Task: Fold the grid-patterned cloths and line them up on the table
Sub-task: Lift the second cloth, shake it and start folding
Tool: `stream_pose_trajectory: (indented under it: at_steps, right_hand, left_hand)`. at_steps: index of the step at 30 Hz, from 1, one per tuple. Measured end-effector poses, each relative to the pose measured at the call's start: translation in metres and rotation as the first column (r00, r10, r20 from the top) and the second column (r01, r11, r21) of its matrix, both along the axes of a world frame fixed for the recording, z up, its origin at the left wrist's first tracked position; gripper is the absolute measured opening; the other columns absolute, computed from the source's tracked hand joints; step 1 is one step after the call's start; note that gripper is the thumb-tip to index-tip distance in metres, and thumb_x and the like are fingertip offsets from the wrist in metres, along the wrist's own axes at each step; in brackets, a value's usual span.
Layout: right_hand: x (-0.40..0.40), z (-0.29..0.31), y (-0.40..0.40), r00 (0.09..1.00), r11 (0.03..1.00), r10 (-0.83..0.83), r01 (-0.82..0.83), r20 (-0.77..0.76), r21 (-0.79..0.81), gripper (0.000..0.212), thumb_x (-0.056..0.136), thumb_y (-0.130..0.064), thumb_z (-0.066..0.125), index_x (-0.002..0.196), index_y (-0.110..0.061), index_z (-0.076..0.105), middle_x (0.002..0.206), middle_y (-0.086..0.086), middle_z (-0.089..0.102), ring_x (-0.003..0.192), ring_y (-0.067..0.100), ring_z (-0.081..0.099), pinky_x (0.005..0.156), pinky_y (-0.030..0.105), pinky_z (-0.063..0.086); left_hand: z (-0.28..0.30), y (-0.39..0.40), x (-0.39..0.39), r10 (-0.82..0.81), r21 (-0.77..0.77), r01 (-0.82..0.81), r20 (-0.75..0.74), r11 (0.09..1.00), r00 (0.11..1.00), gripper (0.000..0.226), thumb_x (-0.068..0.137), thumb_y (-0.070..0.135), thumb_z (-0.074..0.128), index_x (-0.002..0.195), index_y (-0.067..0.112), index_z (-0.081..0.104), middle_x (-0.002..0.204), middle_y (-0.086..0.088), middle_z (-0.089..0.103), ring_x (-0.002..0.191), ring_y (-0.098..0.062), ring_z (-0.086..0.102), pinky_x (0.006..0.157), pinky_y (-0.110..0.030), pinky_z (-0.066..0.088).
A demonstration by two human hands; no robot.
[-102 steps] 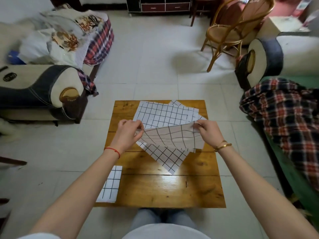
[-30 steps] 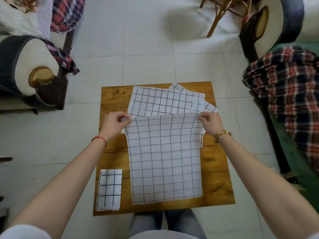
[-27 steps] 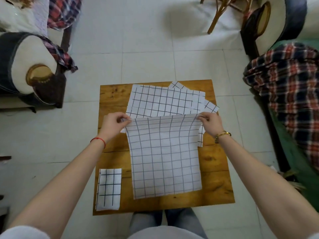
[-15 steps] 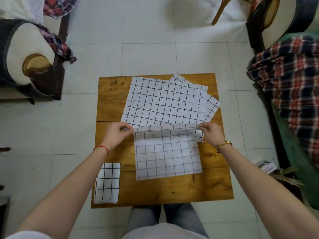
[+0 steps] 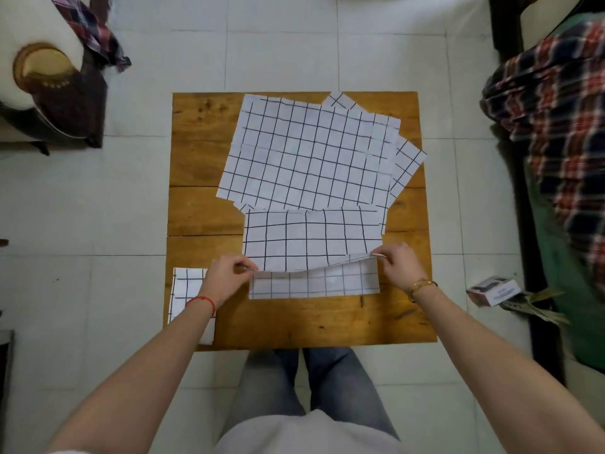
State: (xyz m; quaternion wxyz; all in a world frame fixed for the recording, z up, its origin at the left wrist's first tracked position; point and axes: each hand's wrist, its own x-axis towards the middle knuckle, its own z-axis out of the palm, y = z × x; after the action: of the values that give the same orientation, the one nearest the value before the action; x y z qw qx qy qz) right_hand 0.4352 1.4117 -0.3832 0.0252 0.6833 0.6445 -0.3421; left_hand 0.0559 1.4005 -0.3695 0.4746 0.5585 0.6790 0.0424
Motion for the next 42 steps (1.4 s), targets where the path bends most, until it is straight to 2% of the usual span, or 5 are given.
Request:
stream_pose_trajectory:
  at_steps: [11,18,23,27,42]
  right_hand:
    - [0.003,-0.052,-0.053,0.985,0.992,0.124,-0.125,0.116,0.006,0.028,0.089,-0.016,0.053,0.112,-0.018,0.068,0.129,0.001,0.057,0.121,0.022,0.044,0.105,0.038,0.038]
    - [-0.004,-0.06,-0.029,0.994,0.973,-0.105,0.099,0.021,0.207,0.013,0.087,-0.016,0.053,0.095,-0.013,0.064,0.095,0.003,0.06,0.095,0.02,0.05,0.08,0.034,0.044]
    - [-0.009,-0.067,0.039,0.921,0.884,-0.381,0.388,-0.08,0.261,0.017,0.096,-0.021,0.045,0.097,-0.011,0.058,0.09,0.002,0.059,0.084,0.018,0.054,0.068,0.029,0.043]
    - [-0.01,-0.078,0.077,0.851,0.835,-0.512,0.525,-0.119,0.164,0.019,0.096,-0.027,0.046,0.099,-0.012,0.057,0.09,0.004,0.062,0.078,0.019,0.058,0.066,0.032,0.048]
    - [-0.015,-0.1,0.092,0.653,0.673,-0.725,0.74,-0.218,-0.019,0.013,0.086,-0.021,0.056,0.08,-0.011,0.055,0.066,-0.005,0.049,0.062,0.008,0.043,0.058,0.022,0.039]
  left_hand:
    - [-0.062,-0.053,0.012,-0.047,-0.01,0.046,-0.146,0.999,0.988,0.01,0.085,0.025,0.071,0.088,0.034,0.069,0.103,0.008,0.058,0.106,-0.015,0.048,0.095,-0.035,0.044]
    - [-0.079,-0.026,0.017,-0.026,0.119,0.046,-0.162,0.992,0.986,0.012,0.091,0.025,0.057,0.097,0.03,0.067,0.102,0.011,0.056,0.106,-0.011,0.043,0.091,-0.031,0.038]
    - [-0.094,0.026,0.025,0.237,0.323,-0.178,-0.152,0.929,0.959,0.016,0.093,0.023,0.051,0.104,0.022,0.062,0.095,0.005,0.06,0.094,-0.017,0.053,0.084,-0.038,0.051]
    - [-0.106,0.061,0.034,0.464,0.206,-0.442,-0.076,0.873,0.882,0.024,0.09,0.025,0.06,0.111,0.013,0.059,0.095,0.0,0.064,0.092,-0.019,0.061,0.085,-0.037,0.054]
    - [-0.119,0.088,0.042,0.662,0.127,-0.652,-0.074,0.748,0.746,0.026,0.09,0.026,0.064,0.106,0.006,0.064,0.091,-0.001,0.061,0.084,-0.014,0.055,0.085,-0.032,0.05]
